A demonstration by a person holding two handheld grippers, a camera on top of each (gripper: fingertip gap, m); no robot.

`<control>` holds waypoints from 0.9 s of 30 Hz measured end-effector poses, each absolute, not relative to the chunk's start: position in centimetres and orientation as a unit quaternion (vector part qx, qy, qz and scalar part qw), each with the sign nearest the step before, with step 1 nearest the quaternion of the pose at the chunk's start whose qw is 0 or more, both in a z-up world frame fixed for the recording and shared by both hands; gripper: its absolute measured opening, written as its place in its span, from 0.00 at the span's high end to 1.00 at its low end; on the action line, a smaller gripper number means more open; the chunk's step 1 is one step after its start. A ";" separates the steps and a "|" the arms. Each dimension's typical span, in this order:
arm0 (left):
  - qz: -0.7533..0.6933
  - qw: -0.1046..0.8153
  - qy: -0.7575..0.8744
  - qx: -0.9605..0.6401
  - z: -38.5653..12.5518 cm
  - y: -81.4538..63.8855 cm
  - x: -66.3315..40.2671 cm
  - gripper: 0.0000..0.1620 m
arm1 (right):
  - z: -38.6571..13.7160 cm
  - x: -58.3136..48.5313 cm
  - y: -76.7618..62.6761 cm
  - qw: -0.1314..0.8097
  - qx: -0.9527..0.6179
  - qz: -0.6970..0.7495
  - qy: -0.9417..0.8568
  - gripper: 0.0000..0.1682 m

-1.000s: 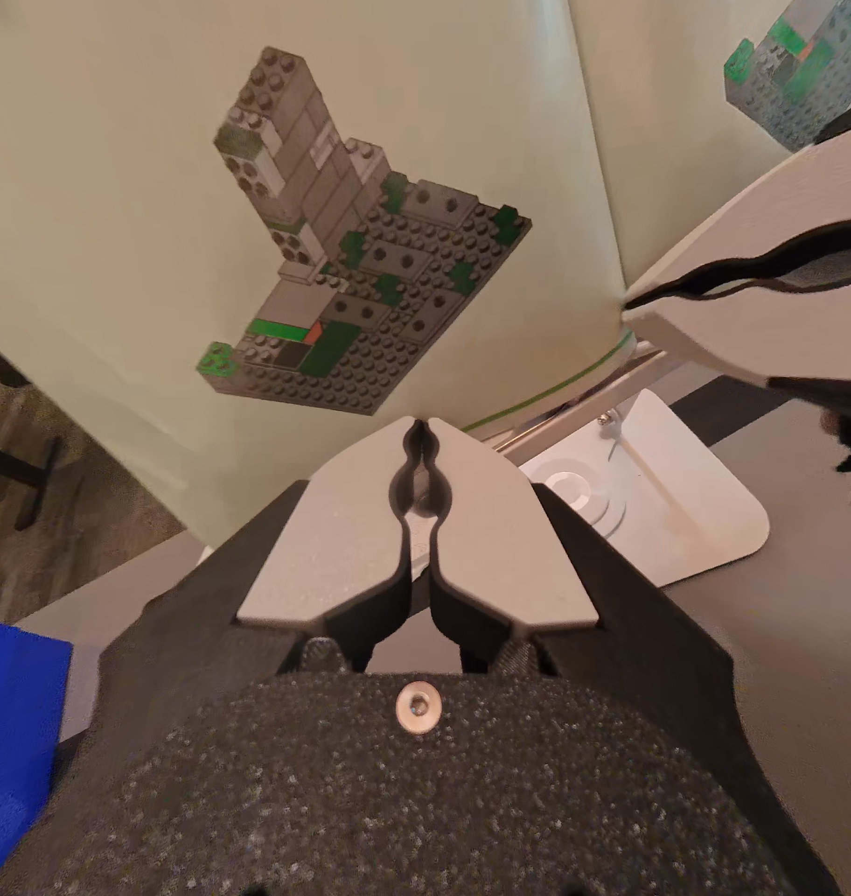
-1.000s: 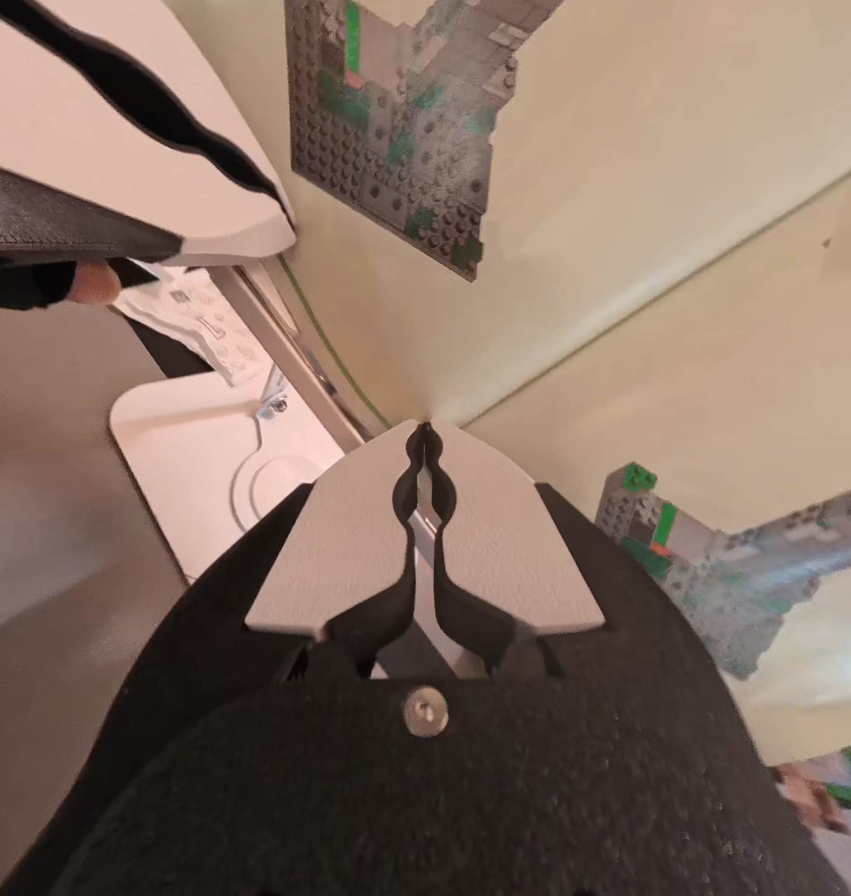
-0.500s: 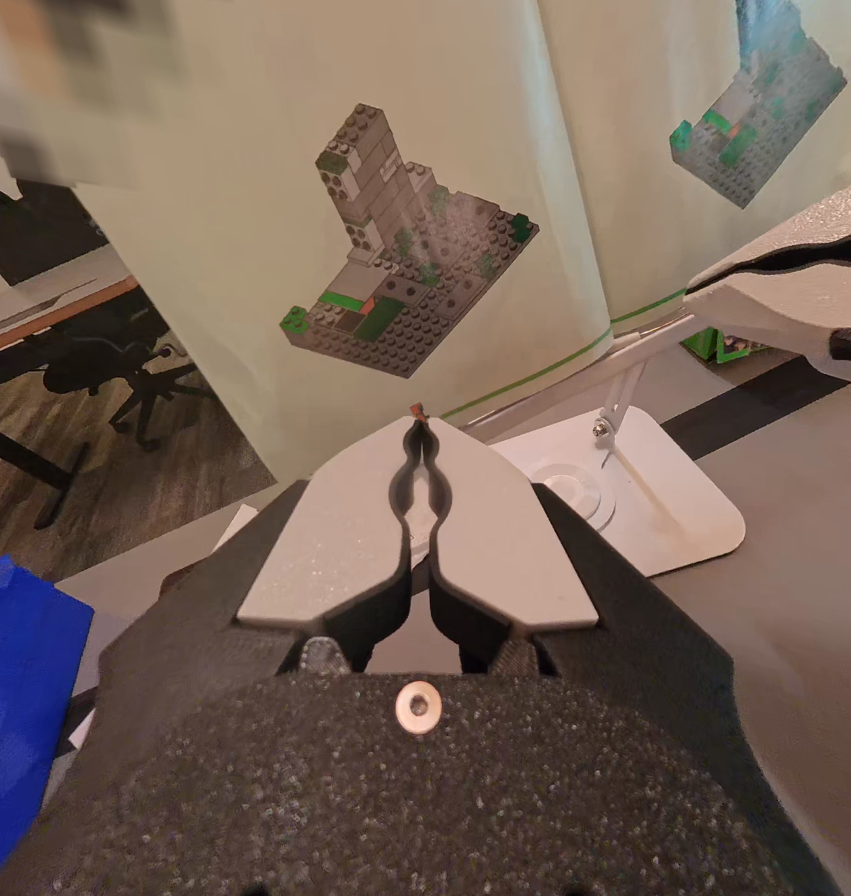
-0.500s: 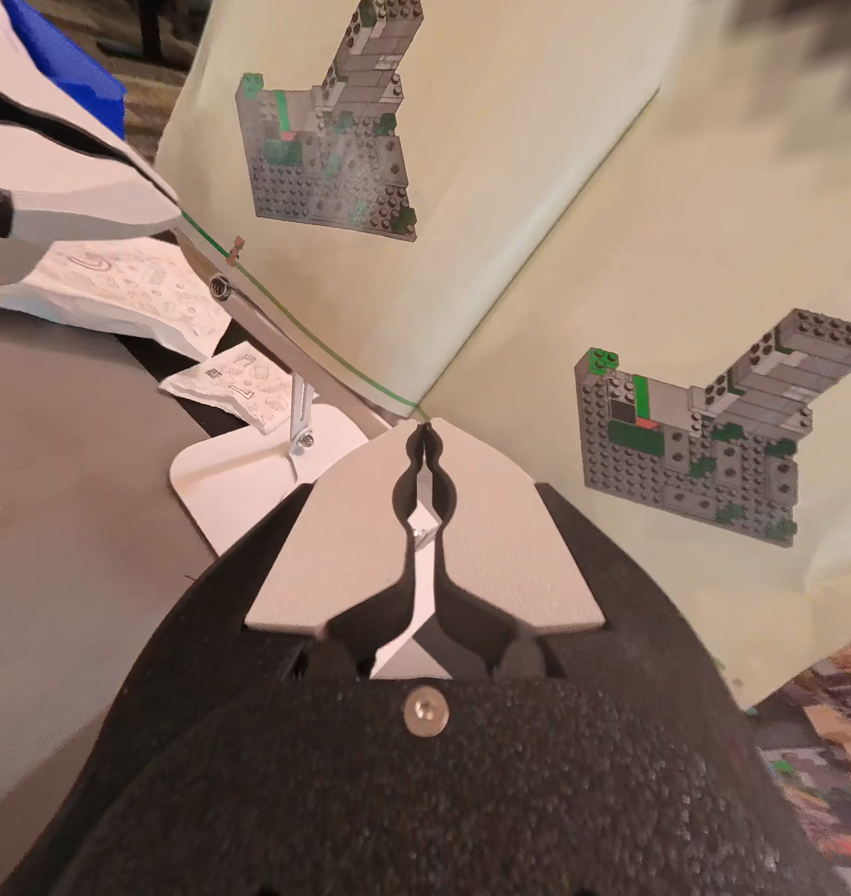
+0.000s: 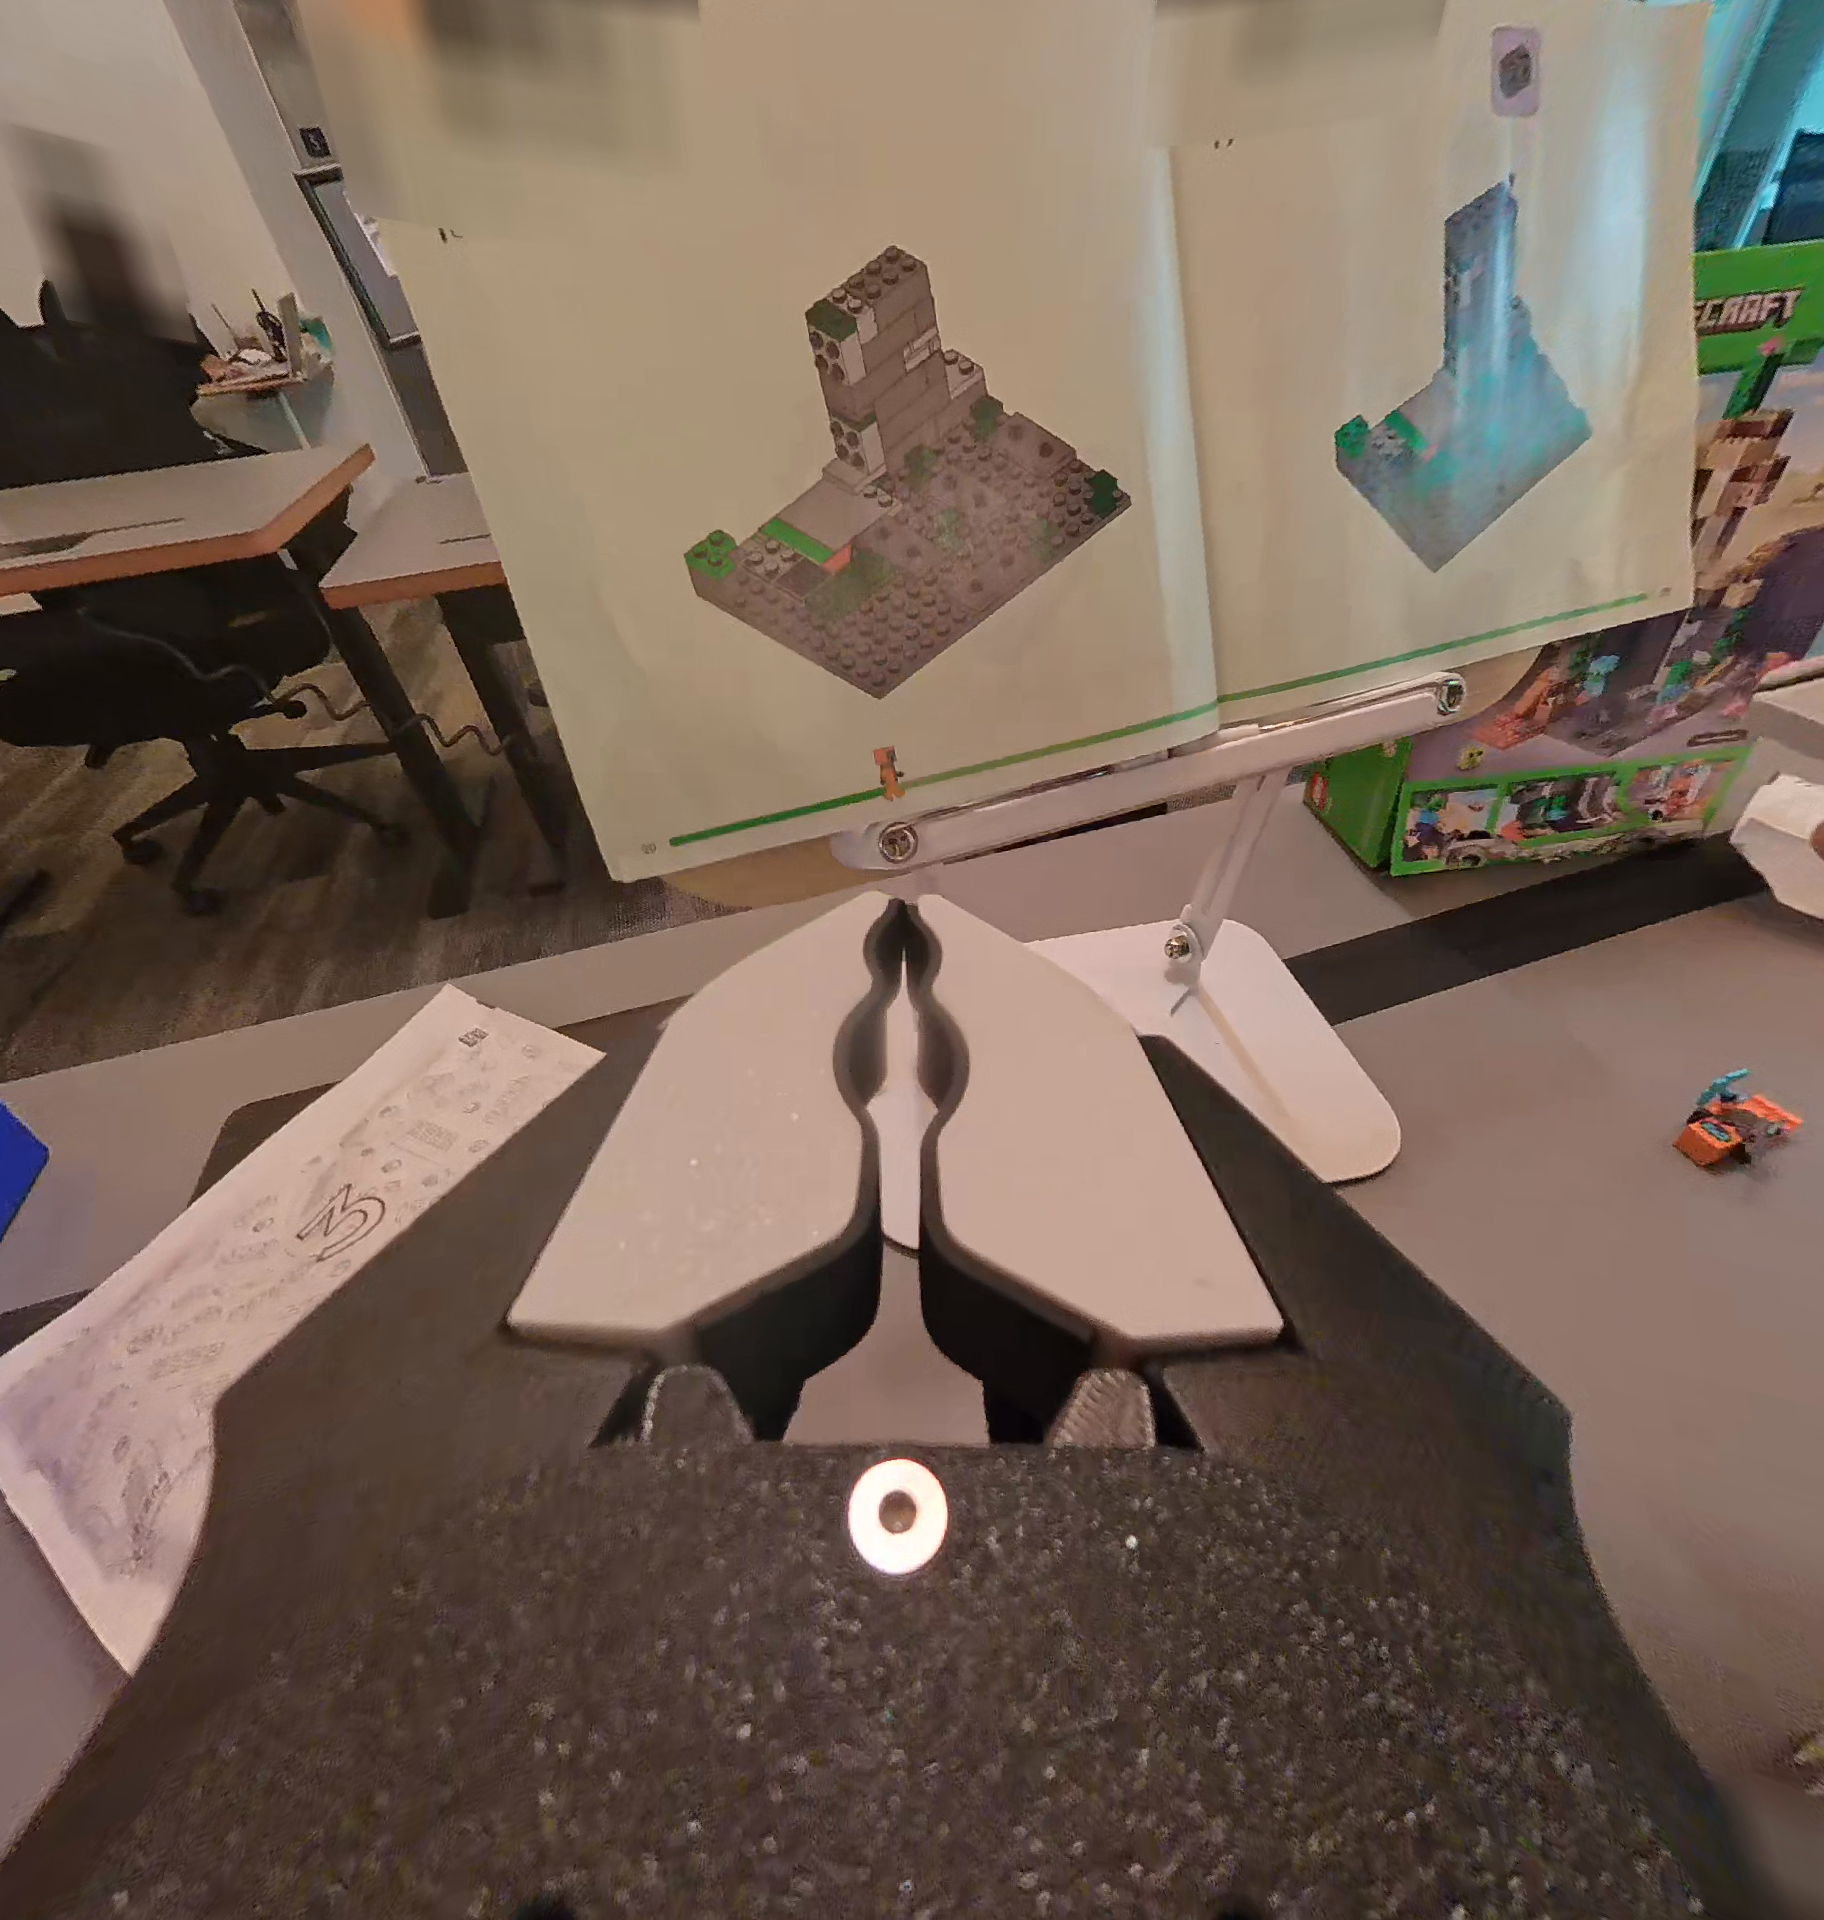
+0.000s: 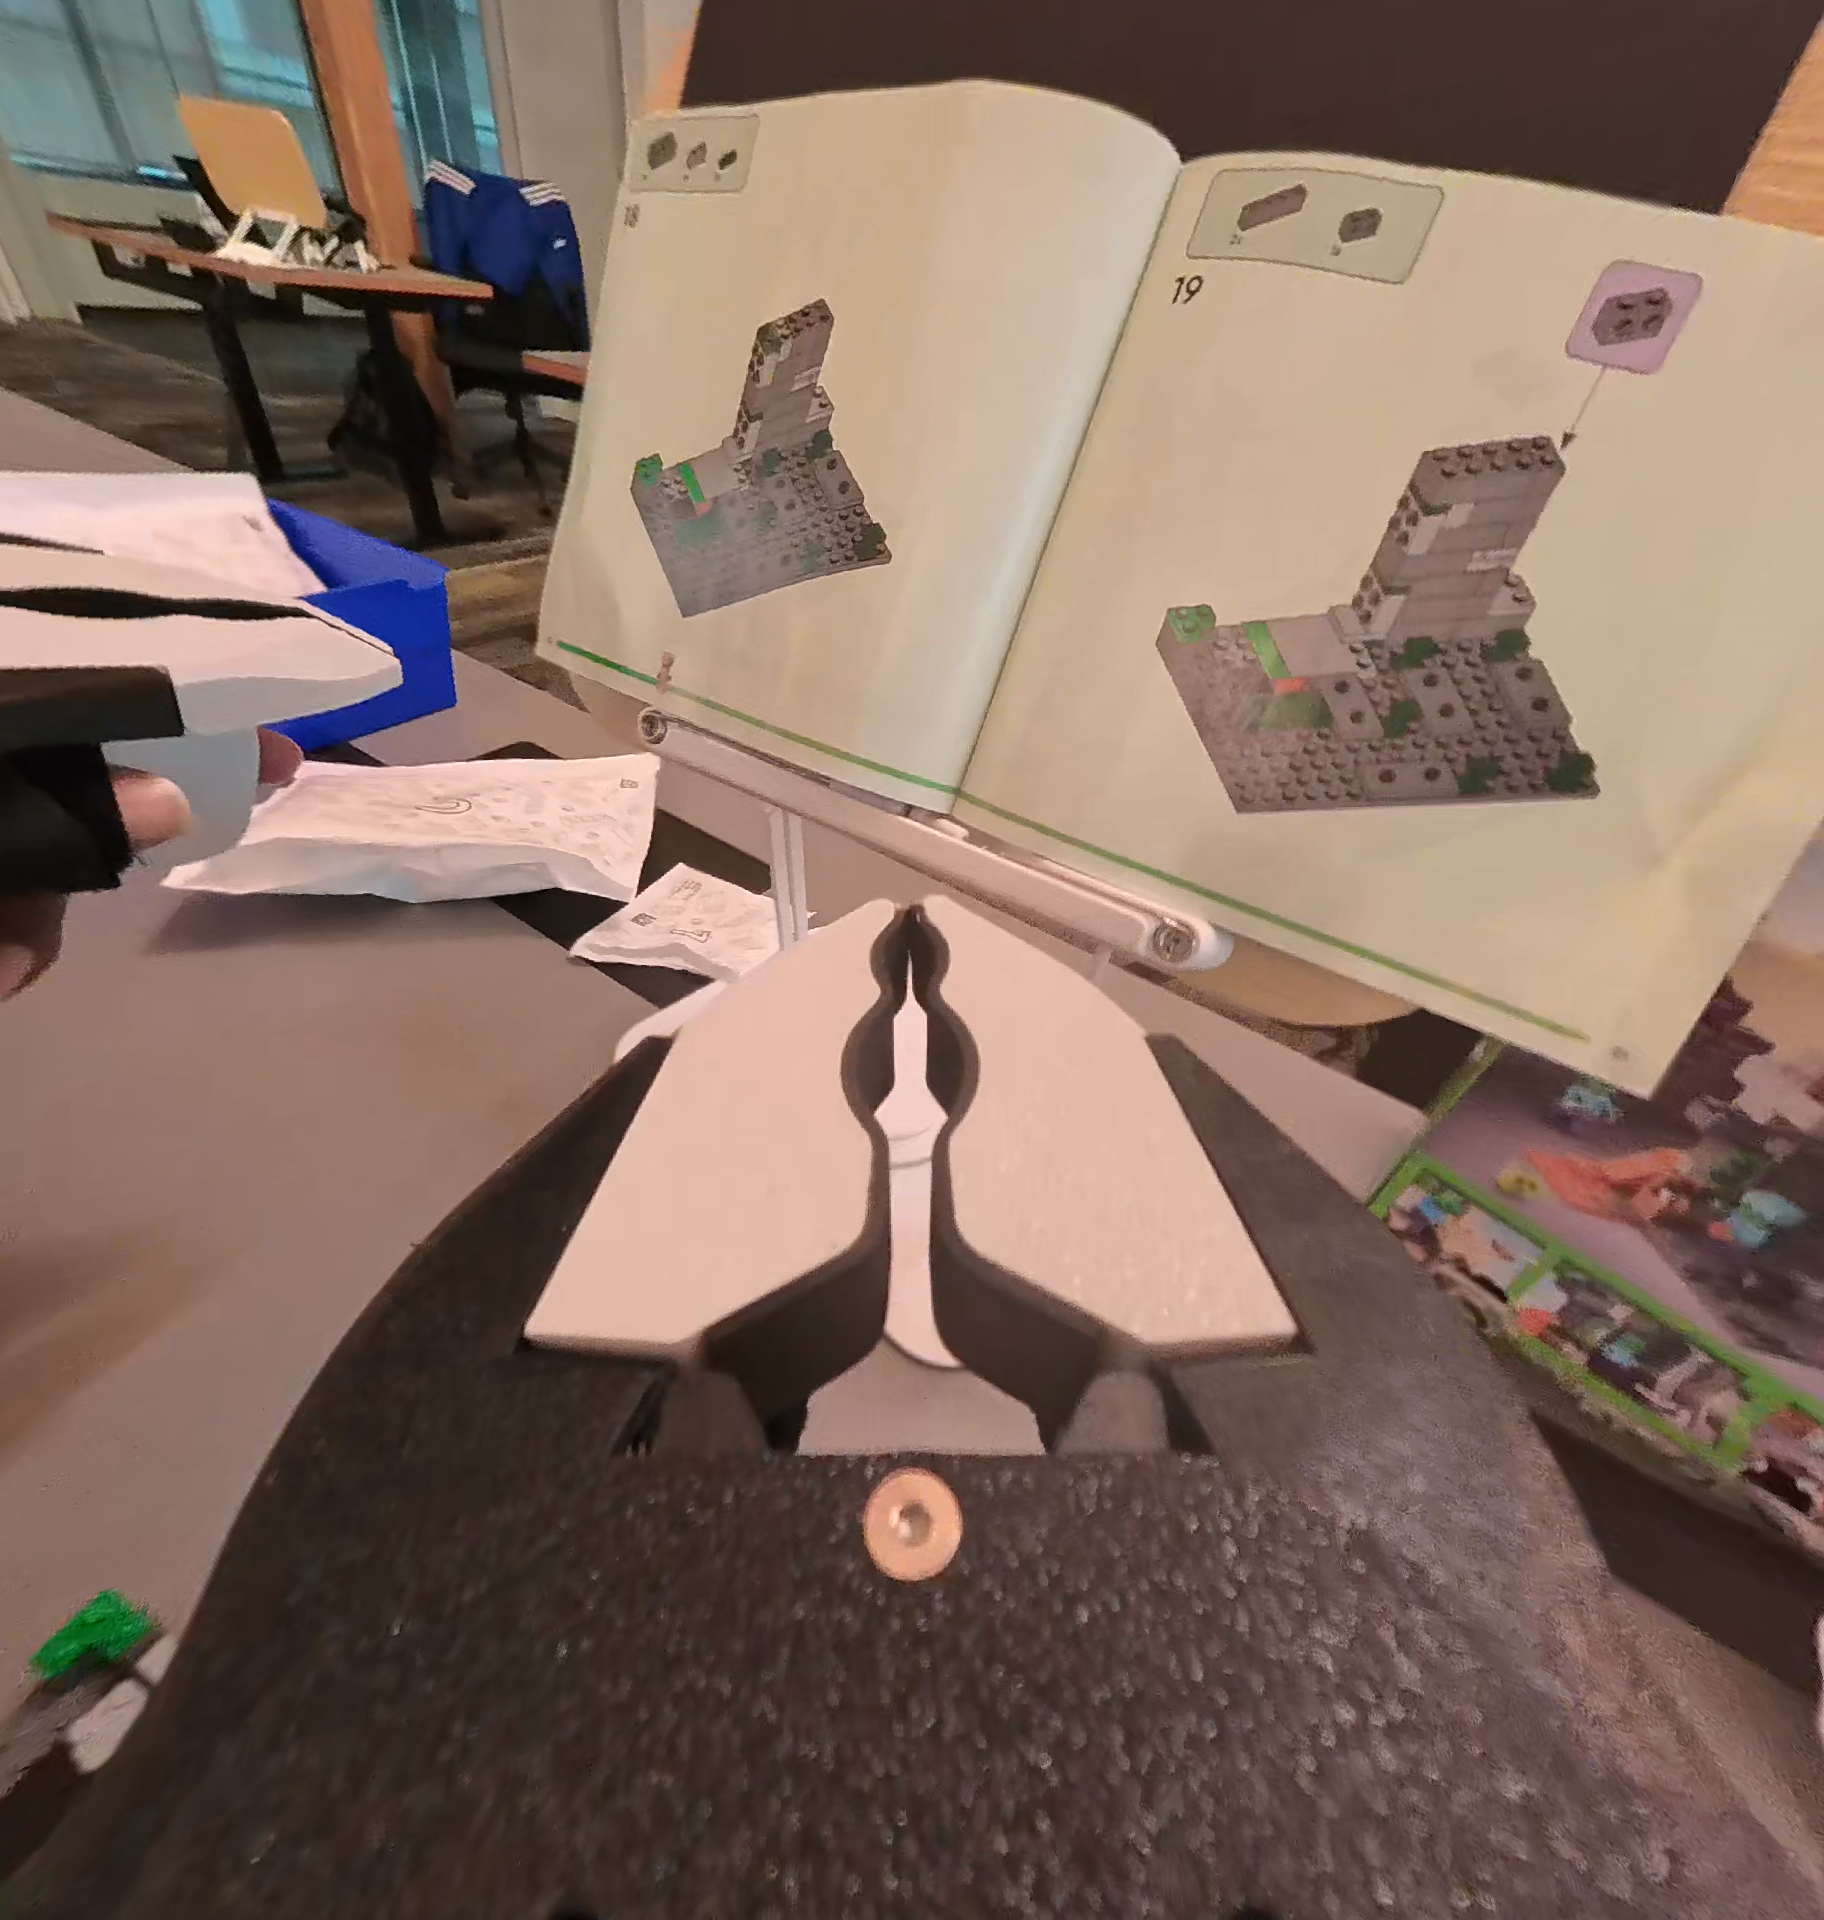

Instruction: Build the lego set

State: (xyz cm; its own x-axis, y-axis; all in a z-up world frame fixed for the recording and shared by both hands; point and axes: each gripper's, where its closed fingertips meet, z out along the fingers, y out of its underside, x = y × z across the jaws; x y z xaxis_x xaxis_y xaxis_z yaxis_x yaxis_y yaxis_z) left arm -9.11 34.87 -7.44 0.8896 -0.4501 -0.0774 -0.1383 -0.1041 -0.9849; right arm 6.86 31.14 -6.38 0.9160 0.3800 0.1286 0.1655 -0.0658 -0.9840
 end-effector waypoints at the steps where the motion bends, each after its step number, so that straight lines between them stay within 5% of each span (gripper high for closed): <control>1: -0.123 0.639 0.200 -0.732 -7.4 34.6 -9.0 1.00 | -6.4 6.8 30.7 0.656 -0.727 0.087 -0.181 1.00; 27: -0.119 0.673 0.151 -0.714 -6.7 34.0 -12.6 1.00 | -5.6 5.8 28.2 0.697 -0.686 0.094 -0.188 1.00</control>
